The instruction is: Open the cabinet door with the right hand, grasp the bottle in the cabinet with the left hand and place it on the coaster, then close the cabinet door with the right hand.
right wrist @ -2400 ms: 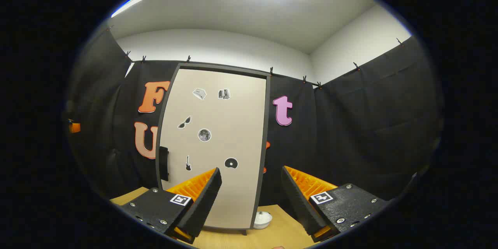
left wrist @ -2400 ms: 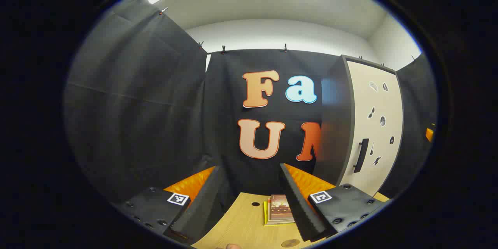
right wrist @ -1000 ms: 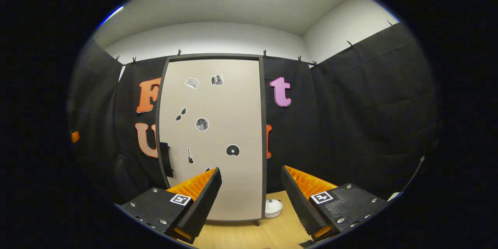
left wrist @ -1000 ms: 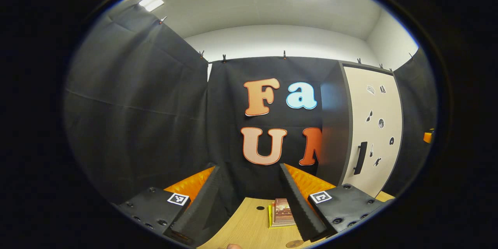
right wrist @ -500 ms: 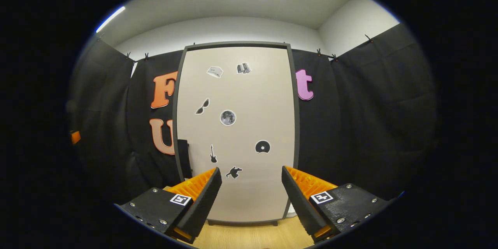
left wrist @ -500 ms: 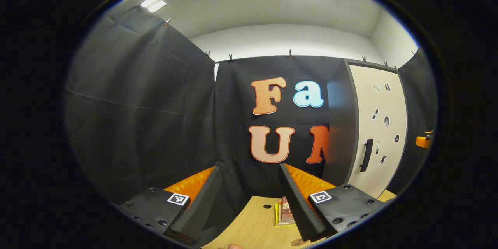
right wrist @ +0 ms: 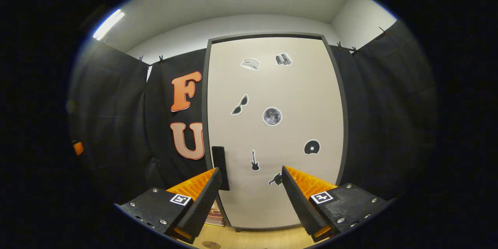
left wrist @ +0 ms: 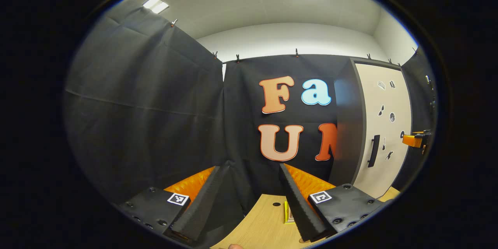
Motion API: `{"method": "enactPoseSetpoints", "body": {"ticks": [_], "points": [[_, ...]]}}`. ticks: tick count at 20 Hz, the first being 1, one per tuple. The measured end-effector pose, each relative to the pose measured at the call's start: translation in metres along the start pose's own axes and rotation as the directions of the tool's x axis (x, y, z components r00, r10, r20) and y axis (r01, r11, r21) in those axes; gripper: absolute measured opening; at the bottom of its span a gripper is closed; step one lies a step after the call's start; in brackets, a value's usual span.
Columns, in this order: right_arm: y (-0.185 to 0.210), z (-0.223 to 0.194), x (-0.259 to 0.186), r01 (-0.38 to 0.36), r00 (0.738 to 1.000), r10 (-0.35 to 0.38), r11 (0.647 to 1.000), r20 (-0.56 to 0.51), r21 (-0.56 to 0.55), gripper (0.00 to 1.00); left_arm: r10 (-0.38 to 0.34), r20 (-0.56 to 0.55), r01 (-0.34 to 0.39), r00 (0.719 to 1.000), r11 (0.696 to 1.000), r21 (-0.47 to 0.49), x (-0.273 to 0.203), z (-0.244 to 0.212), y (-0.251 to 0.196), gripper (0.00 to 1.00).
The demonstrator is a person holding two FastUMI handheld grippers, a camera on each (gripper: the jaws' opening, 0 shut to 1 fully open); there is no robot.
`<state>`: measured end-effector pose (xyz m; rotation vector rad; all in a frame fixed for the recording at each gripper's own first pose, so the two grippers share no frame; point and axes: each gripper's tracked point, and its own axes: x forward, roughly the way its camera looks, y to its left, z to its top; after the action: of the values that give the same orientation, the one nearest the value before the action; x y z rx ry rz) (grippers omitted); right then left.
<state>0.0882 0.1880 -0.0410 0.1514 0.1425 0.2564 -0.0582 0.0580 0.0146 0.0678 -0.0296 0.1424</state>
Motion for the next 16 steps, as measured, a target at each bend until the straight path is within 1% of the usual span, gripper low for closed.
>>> {"method": "enactPoseSetpoints", "body": {"ticks": [4,8,12,14,16], "points": [[0.015,-0.003,0.027,0.016,1.000,-0.016,1.000,0.010,-0.018,0.95,0.016,-0.014,-0.016,1.000,1.000,0.004,-0.003,-0.007,0.009,0.97],[0.038,-0.012,0.054,-0.006,1.000,0.006,1.000,-0.002,-0.002,0.96,0.042,-0.022,-0.042,0.999,0.999,0.000,-0.004,-0.011,0.021,0.97],[0.057,-0.031,0.079,-0.019,0.999,0.018,1.000,-0.038,-0.022,0.95,0.071,-0.031,-0.071,0.997,0.997,0.008,-0.005,-0.015,0.034,0.97],[0.063,-0.041,0.090,-0.026,0.998,0.025,0.999,-0.060,-0.024,0.92,0.085,-0.036,-0.084,0.996,0.996,0.020,-0.005,-0.018,0.039,0.97],[0.067,-0.049,0.099,-0.025,0.997,0.022,0.999,-0.075,-0.031,0.86,0.095,-0.042,-0.093,0.995,0.995,0.031,-0.006,-0.021,0.043,0.97]]}}
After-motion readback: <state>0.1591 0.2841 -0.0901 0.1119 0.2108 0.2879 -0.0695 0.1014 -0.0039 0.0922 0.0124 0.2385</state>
